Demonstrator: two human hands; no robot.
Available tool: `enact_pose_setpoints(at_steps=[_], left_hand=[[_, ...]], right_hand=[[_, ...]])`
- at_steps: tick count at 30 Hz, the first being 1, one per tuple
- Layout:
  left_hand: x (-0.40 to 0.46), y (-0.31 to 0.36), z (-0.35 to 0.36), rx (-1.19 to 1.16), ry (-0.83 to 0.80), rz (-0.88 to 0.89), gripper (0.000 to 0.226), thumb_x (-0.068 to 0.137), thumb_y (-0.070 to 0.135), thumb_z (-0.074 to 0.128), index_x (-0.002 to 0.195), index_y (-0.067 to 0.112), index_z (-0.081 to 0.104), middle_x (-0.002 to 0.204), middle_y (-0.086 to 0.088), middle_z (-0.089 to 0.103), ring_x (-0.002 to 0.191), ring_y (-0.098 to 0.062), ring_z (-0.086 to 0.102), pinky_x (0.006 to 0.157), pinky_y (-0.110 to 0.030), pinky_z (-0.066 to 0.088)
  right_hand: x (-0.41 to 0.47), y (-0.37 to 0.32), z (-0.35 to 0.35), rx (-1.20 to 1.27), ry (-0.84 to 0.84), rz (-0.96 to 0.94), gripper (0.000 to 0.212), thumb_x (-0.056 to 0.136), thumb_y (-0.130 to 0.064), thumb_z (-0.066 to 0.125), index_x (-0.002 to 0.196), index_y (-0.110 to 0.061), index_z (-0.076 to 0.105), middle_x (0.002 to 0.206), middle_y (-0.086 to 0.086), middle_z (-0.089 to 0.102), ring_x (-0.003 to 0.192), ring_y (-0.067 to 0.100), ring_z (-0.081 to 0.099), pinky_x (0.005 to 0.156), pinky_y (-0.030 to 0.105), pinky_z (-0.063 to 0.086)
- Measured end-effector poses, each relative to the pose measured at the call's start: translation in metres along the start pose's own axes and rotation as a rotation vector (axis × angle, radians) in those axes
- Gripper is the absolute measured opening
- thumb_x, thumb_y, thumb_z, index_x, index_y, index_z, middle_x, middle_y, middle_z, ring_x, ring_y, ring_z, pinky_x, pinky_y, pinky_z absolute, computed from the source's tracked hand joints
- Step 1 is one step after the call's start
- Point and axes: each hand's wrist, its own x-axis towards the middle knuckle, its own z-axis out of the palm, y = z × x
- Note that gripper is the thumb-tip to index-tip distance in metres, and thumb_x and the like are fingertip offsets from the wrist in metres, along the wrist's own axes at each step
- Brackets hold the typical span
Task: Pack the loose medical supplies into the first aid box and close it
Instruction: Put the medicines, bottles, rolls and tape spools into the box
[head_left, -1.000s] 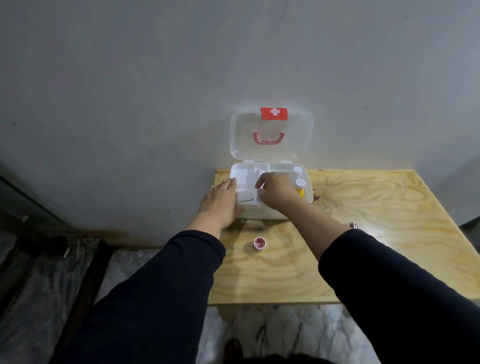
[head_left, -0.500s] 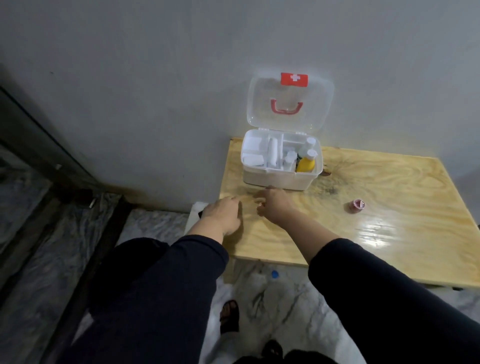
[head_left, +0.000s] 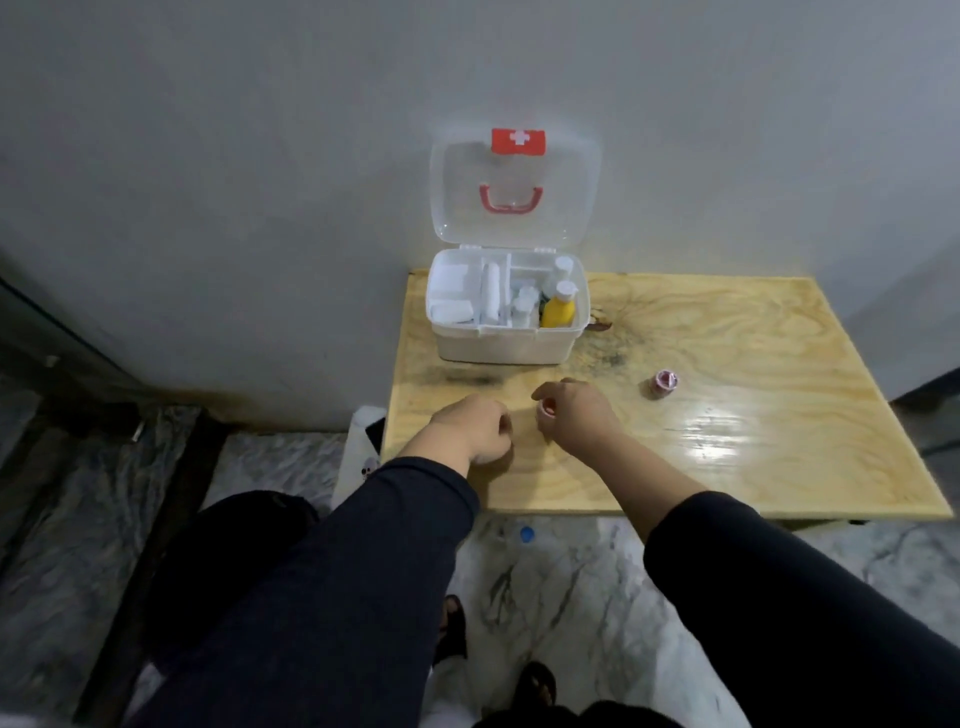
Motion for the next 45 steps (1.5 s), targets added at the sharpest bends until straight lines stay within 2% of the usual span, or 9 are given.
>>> enact_pose_setpoints(at_steps=[5,12,17,25,31,34,38,42,45], left_hand=[[0.031,0.049,0.003,-0.001,-0.06,0.115,0.03,0.084,0.033,0.057,0.11,0.022,0.067,0.115,-0.002,0.067,0.104,-0.025,0.063,0.093,-0.039,0.053],[0.07,0.097,0.013,-0.044,-0.127,0.231,0.029,0.083,0.034,0.058,0.108,0.022,0.068,0.113,-0.001,0.068,0.102,-0.023,0.064,0.093,-0.04,0.054],[0.089,0.106,0.019,-0.012,-0.165,0.247,0.034,0.086,0.033,0.058,0.117,0.02,0.065,0.118,-0.001,0.067,0.106,-0.023,0.063,0.095,-0.039,0.052],[0.093,0.114,0.013,0.021,-0.163,0.246,0.03,0.087,0.03,0.055,0.114,0.023,0.065,0.115,-0.002,0.067,0.104,-0.024,0.062,0.093,-0.037,0.053],[0.075,0.115,-0.015,0.057,-0.116,0.253,0.028,0.085,0.024,0.054,0.11,0.016,0.065,0.109,-0.006,0.068,0.1,-0.027,0.063,0.09,-0.039,0.054],[0.059,0.112,-0.041,0.043,-0.023,0.24,0.034,0.088,0.024,0.055,0.12,0.015,0.06,0.114,-0.006,0.066,0.104,-0.026,0.062,0.093,-0.037,0.051],[0.037,0.095,-0.08,0.016,0.117,0.21,0.033,0.09,0.03,0.056,0.12,0.019,0.061,0.119,-0.005,0.065,0.108,-0.025,0.061,0.097,-0.038,0.05],[0.021,0.057,-0.11,-0.018,0.26,0.094,0.04,0.093,0.032,0.055,0.132,0.024,0.055,0.137,-0.004,0.055,0.121,-0.027,0.054,0.101,-0.04,0.046],[0.019,0.02,-0.119,-0.008,0.341,0.028,0.052,0.093,0.029,0.057,0.142,0.022,0.042,0.151,0.0,0.038,0.135,-0.025,0.042,0.107,-0.041,0.041]], right_hand=[[-0.007,0.055,-0.033,0.038,0.11,0.159,0.029,0.088,-0.019,0.055,0.114,-0.014,0.068,0.106,0.014,0.069,0.107,0.032,0.059,0.09,0.034,0.047],[0.009,0.113,-0.06,0.137,0.265,0.362,0.028,0.089,-0.018,0.056,0.113,-0.016,0.069,0.109,0.012,0.065,0.102,0.03,0.062,0.079,0.03,0.048],[0.027,0.131,-0.052,0.154,0.22,0.396,0.033,0.087,-0.012,0.056,0.118,-0.014,0.066,0.112,0.014,0.065,0.102,0.031,0.063,0.081,0.031,0.049],[0.029,0.129,-0.046,0.115,0.215,0.361,0.03,0.09,-0.015,0.053,0.117,-0.015,0.066,0.111,0.016,0.067,0.101,0.032,0.063,0.081,0.031,0.05],[0.029,0.104,-0.086,0.131,0.294,0.27,0.027,0.087,-0.018,0.057,0.11,-0.008,0.05,0.095,0.016,0.07,0.087,0.036,0.064,0.064,0.032,0.042],[0.034,0.074,-0.115,0.107,0.321,0.185,0.025,0.086,-0.017,0.057,0.106,-0.004,0.05,0.098,0.018,0.069,0.088,0.037,0.063,0.067,0.035,0.048],[0.045,0.027,-0.144,0.107,0.348,0.064,0.025,0.085,-0.015,0.057,0.105,-0.002,0.05,0.099,0.018,0.068,0.091,0.037,0.063,0.072,0.039,0.05],[0.059,-0.024,-0.147,0.068,0.325,-0.043,0.026,0.087,-0.019,0.057,0.107,-0.004,0.05,0.101,0.016,0.067,0.09,0.036,0.062,0.065,0.035,0.045],[0.076,-0.06,-0.131,0.049,0.291,-0.097,0.028,0.088,-0.023,0.058,0.109,-0.009,0.049,0.101,0.014,0.068,0.088,0.032,0.064,0.07,0.039,0.054]])
